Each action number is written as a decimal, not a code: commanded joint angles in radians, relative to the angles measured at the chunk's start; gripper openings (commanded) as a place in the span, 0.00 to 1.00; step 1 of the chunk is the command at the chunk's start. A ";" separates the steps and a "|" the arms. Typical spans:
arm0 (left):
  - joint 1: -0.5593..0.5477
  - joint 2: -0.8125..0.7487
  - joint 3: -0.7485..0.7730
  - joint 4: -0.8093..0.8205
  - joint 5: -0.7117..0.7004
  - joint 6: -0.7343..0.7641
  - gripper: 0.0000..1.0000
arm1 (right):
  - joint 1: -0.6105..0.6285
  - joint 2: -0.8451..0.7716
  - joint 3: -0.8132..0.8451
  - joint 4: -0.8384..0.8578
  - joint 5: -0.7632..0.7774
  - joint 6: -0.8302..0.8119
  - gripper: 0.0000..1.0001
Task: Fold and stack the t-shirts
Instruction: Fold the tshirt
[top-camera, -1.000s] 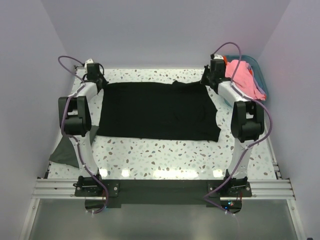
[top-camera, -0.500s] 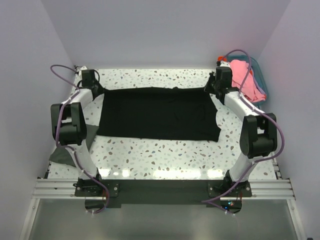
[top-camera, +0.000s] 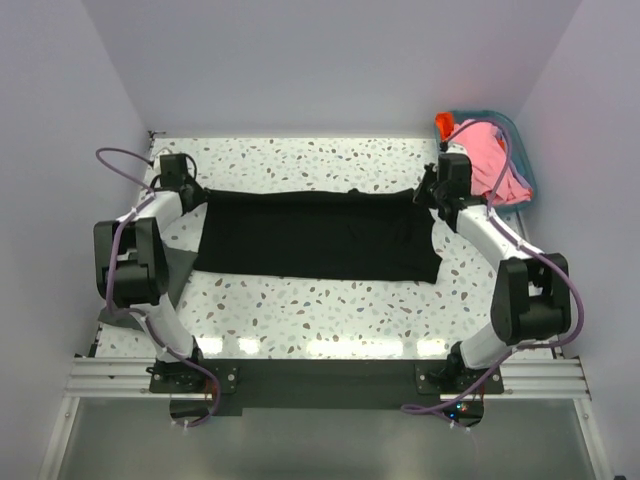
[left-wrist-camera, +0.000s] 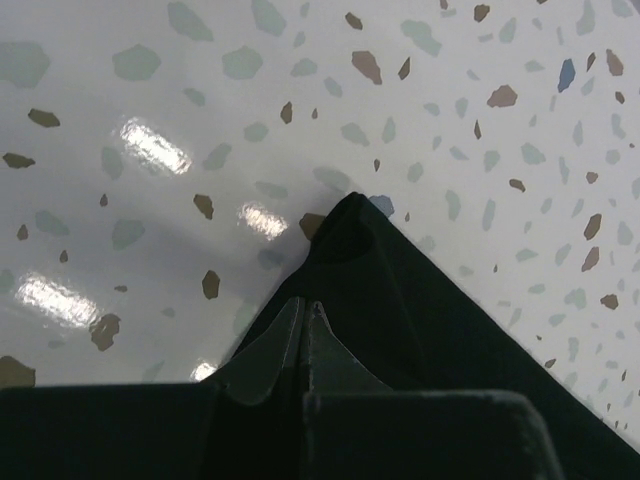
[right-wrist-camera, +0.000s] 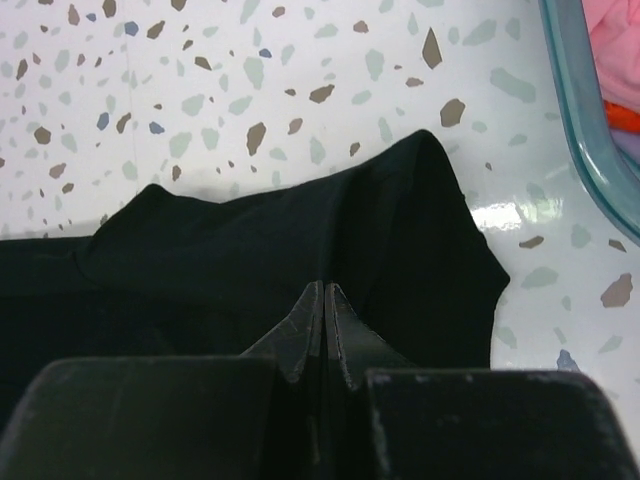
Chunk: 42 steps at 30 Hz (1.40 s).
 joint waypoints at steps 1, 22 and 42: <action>0.012 -0.070 -0.034 -0.019 -0.018 -0.028 0.00 | -0.008 -0.062 -0.040 0.019 0.032 0.014 0.00; 0.015 -0.274 -0.309 -0.052 -0.023 -0.127 0.36 | -0.007 -0.158 -0.223 -0.010 0.038 0.072 0.06; -0.101 -0.101 -0.048 -0.046 0.048 -0.055 0.37 | 0.051 0.195 0.242 -0.251 0.073 -0.006 0.56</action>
